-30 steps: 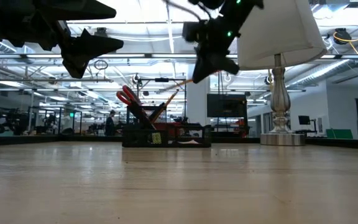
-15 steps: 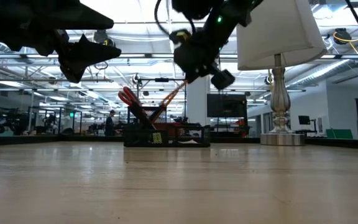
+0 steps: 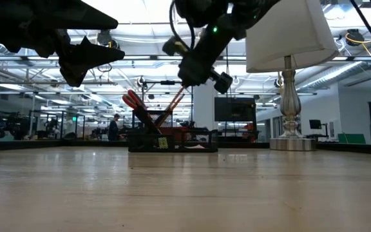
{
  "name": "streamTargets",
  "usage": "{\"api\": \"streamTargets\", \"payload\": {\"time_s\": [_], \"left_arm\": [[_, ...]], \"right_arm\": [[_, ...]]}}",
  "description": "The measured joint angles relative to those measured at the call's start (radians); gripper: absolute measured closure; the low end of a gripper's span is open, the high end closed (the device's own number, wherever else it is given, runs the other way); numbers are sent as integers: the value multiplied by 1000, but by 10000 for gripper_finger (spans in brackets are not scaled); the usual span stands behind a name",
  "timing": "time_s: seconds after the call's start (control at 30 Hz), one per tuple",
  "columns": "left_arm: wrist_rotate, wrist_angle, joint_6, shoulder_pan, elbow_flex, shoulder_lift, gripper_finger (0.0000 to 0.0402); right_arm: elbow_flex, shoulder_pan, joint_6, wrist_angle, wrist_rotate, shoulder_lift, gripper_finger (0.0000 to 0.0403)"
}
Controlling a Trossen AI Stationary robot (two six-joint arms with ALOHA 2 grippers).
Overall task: Pick and place office supplies into organizer
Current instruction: Put the yellow pencil into the desk organizer, then return to home position
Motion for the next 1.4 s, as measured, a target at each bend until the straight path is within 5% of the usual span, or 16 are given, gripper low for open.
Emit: {"api": "streamTargets", "payload": {"time_s": [0.5,0.8,1.4], "left_arm": [[-1,-11,4,-2,0,0,158],[-10,-17,10,-2,0,0,158],[-9,-18,15,-2,0,0,158]], "right_arm": [[1,-35,-242,79,-183,92,385],[-1,-42,-217,140,-256,137,376],[-1,-31,-19,235,-295,137,178]]}}
